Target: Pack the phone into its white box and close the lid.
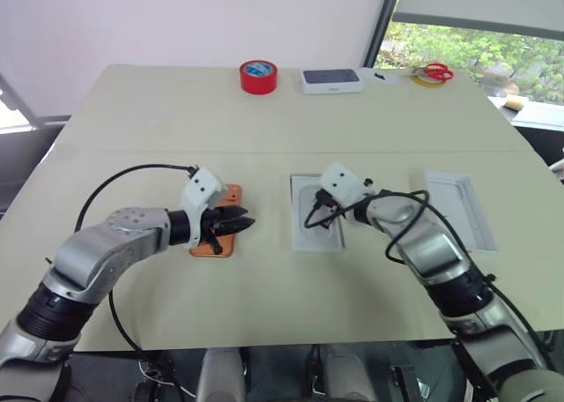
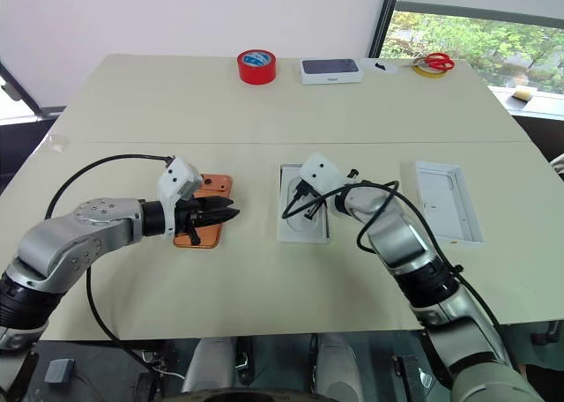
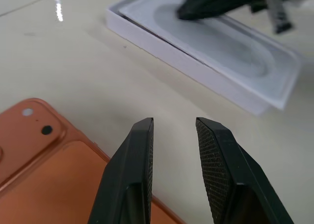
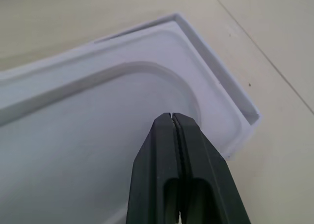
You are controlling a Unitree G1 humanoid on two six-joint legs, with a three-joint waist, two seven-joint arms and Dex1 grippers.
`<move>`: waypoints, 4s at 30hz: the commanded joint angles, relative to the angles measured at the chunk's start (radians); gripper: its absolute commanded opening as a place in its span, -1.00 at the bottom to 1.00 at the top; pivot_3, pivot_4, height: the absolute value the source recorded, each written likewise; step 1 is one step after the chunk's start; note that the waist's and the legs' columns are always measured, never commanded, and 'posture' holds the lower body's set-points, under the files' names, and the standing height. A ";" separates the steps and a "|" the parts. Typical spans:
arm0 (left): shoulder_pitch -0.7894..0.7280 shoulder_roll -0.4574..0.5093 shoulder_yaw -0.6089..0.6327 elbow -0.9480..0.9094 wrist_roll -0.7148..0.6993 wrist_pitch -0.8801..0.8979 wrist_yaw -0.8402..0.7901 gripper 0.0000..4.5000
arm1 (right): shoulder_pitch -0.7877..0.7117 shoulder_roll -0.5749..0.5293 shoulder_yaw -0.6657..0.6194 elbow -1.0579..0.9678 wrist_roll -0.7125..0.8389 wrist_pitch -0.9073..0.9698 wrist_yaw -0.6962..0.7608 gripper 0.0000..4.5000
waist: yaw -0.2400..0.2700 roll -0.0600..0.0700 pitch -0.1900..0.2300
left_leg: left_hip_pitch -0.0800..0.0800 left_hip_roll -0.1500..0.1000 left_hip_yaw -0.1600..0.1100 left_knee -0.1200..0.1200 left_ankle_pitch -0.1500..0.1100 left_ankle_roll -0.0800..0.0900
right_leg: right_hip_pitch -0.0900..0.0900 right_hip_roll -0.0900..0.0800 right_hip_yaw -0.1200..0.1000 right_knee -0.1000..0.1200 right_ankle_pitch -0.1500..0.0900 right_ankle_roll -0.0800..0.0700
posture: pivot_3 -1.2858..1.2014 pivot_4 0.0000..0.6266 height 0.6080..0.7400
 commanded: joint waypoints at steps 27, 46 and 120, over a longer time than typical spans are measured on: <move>0.037 -0.122 0.094 -0.016 0.142 0.032 -0.086 -0.36 | 0.079 0.041 0.067 -0.170 -0.047 0.006 0.126 -0.98 | -0.002 0.000 -0.001 | 0.000 0.002 0.000 0.000 0.000 0.000 | -0.001 0.001 -0.001 0.003 0.000 0.001 | 0.03 -0.52 -0.55; -0.108 -0.250 0.411 0.278 0.136 0.390 0.292 0.91 | -0.040 0.152 0.125 -0.226 -0.099 0.111 0.037 -1.00 | -0.006 -0.002 -0.002 | 0.001 0.003 -0.001 0.000 0.001 0.000 | -0.001 0.002 -0.002 0.007 0.002 0.005 | 0.03 -0.52 -0.55; -0.136 -0.386 0.568 0.219 -0.577 0.884 0.572 0.98 | -0.104 0.352 0.250 0.032 -0.110 0.123 0.072 -1.00 | -0.022 0.000 -0.021 | 0.003 0.003 -0.001 0.000 0.000 0.000 | -0.001 0.000 -0.006 0.010 0.001 0.004 | 0.03 -0.52 -0.55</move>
